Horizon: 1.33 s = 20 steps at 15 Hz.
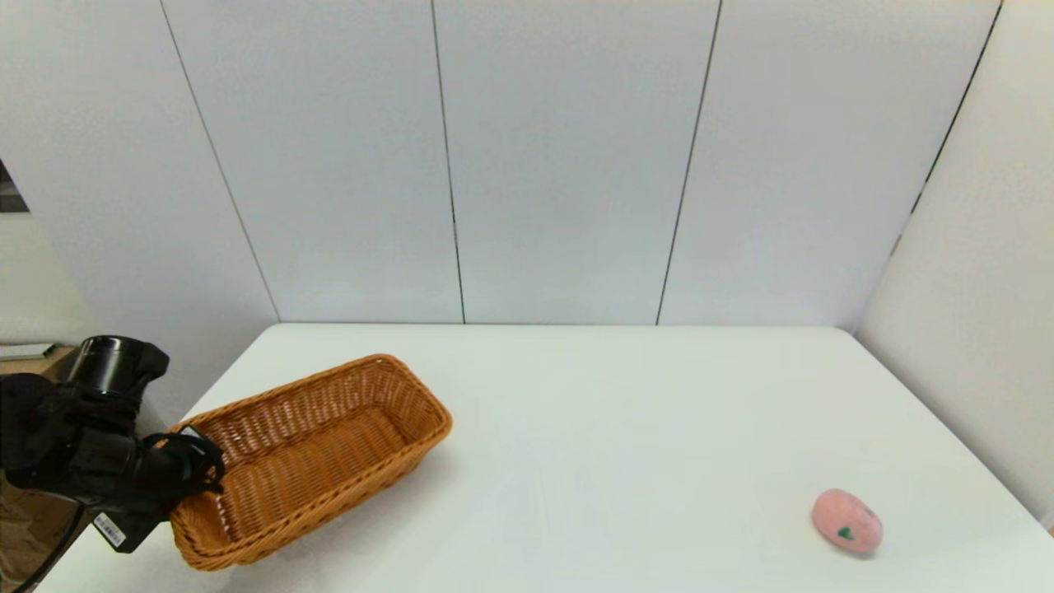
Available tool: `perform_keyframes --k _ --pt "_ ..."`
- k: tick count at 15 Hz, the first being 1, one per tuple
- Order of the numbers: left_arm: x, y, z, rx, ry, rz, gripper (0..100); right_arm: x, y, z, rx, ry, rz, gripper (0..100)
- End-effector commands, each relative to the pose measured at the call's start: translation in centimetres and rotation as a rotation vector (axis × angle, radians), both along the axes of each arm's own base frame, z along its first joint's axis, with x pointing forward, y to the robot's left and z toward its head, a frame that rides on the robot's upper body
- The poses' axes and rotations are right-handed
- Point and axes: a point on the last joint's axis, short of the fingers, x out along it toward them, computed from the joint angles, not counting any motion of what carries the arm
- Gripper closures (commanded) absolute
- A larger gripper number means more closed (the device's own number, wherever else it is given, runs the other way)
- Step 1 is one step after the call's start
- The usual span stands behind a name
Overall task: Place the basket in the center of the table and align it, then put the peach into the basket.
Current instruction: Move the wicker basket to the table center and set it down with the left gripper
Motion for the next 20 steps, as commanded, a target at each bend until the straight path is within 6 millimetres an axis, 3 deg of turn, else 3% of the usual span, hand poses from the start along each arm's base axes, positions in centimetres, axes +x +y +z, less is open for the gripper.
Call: perform_keyframes --k 1,4,8,11,14,16,20 --pt "-2.2 -4.6 5.0 0.006 -0.219 -0.242 100 0.0 0.0 0.0 0.000 -0.001 0.000 0" --pt "-3.7 -8.4 7.2 -0.014 -0.323 -0.425 100 0.1 0.0 0.0 0.000 -0.010 -0.002 0" --pt "-2.0 -12.5 7.6 -0.041 -0.352 -0.582 100 0.1 0.0 0.0 0.000 -0.012 -0.002 0" --pt "0.9 -15.7 3.9 -0.041 -0.315 -0.695 100 0.1 0.0 0.0 0.000 -0.013 -0.002 0" --pt "3.1 -17.4 -0.1 -0.078 -0.255 -0.746 100 0.1 0.0 0.0 0.000 -0.010 0.000 0" --pt "3.8 -17.8 -2.2 -0.064 -0.217 -0.813 100 0.1 0.0 0.0 0.000 -0.012 -0.002 0" --pt "4.0 -18.7 -4.5 -0.067 -0.165 -0.928 100 0.1 0.0 0.0 0.000 -0.012 0.000 0"
